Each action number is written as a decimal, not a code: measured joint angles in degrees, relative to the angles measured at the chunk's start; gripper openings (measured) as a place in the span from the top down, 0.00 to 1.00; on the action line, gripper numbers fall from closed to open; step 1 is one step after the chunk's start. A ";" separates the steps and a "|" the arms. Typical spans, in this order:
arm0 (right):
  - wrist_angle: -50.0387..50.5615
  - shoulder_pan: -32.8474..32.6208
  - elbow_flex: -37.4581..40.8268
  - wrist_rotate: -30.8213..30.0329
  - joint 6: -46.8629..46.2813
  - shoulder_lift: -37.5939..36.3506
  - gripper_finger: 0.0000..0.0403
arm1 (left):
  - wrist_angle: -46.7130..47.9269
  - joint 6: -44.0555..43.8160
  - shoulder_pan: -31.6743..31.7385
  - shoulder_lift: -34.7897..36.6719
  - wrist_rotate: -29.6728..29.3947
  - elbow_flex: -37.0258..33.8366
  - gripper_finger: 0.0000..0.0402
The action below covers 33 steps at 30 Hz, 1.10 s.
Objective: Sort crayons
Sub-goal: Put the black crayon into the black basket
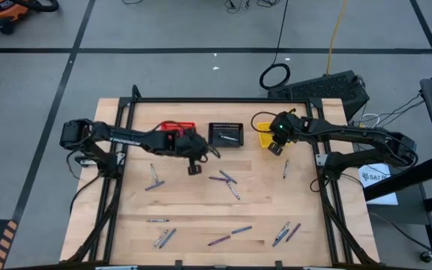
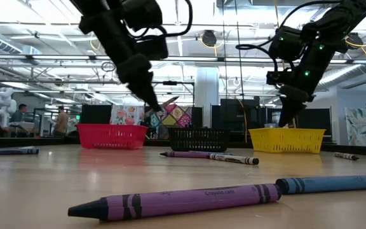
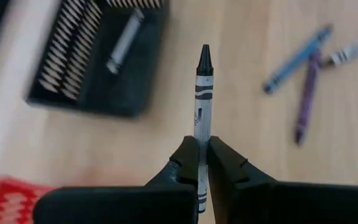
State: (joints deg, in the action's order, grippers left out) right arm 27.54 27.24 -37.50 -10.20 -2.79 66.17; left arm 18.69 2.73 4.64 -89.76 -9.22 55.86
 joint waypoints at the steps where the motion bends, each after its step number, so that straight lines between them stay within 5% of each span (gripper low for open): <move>1: -0.09 0.00 0.00 0.00 0.08 0.00 0.76 | -1.42 0.88 0.84 0.01 0.07 0.00 0.98; 11: -3.03 0.00 0.00 0.00 0.42 0.00 0.76 | -15.09 3.89 8.70 -0.24 6.52 0.09 0.98; 33: -3.33 0.02 0.00 0.00 0.46 0.00 0.76 | -22.83 4.10 14.93 -10.74 16.34 0.15 0.98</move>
State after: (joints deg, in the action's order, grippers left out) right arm 24.21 27.27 -37.50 -10.20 -2.33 66.17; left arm -4.14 6.83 19.57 -100.51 7.11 56.01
